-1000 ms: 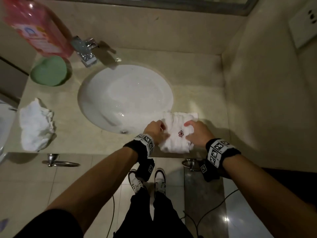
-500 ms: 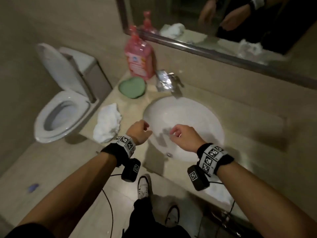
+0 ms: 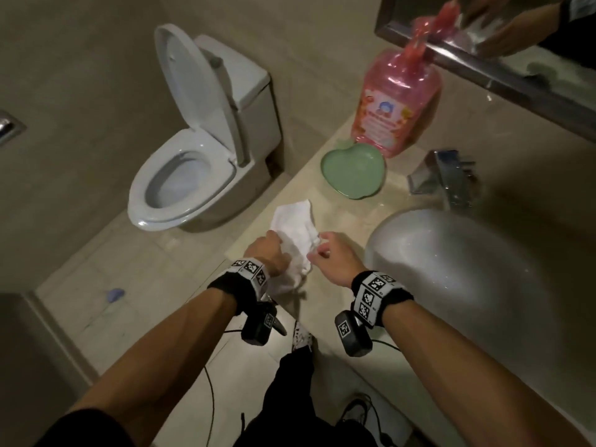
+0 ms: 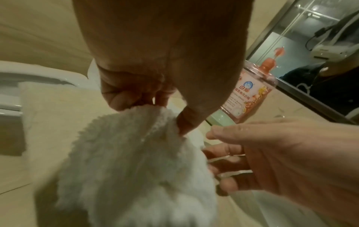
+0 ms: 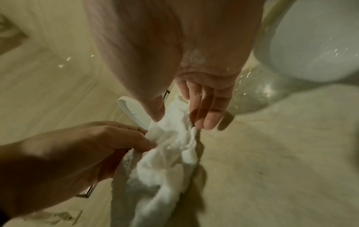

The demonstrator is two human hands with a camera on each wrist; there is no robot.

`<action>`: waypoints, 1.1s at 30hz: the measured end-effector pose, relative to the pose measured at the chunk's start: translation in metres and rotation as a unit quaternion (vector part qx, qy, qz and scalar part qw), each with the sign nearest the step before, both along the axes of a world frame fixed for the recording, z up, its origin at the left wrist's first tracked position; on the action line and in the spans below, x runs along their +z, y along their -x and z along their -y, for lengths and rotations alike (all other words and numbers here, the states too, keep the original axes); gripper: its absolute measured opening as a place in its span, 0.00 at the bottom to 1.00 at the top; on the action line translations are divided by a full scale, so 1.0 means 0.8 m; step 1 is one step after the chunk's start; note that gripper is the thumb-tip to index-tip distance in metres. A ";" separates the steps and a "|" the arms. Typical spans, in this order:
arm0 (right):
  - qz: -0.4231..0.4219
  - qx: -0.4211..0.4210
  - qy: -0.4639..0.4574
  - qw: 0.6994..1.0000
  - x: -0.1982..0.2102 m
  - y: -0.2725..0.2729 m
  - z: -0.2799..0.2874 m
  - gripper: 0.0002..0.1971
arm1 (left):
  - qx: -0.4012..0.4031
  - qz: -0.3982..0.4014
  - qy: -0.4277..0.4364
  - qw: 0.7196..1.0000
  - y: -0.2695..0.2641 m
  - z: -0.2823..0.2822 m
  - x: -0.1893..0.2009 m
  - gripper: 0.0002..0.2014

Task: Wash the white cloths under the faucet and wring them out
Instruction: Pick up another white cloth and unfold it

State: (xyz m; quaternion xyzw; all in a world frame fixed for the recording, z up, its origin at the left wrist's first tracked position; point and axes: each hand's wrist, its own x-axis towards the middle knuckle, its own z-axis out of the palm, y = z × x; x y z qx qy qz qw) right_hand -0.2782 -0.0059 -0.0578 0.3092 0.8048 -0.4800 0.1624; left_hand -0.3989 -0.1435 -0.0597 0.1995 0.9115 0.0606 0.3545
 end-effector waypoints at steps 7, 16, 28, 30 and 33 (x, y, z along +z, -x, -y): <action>-0.014 -0.121 0.157 0.980 -0.003 0.046 -0.025 0.12 | 0.079 0.202 -0.285 0.934 0.044 -0.013 0.014 0.09; -0.149 0.053 -0.108 0.981 0.050 0.035 -0.078 0.15 | 0.168 0.044 -0.291 0.941 0.087 -0.082 0.021 0.12; -0.153 -0.252 0.141 0.945 0.052 0.059 -0.108 0.39 | 0.155 0.319 -0.285 0.890 0.071 -0.147 0.033 0.10; -0.157 -0.244 0.078 0.954 0.047 0.065 -0.116 0.26 | 0.204 0.362 -0.282 0.865 0.072 -0.157 0.039 0.13; -0.204 -0.310 0.032 0.928 0.048 0.077 -0.132 0.16 | 0.211 0.452 -0.308 0.810 0.078 -0.157 0.032 0.18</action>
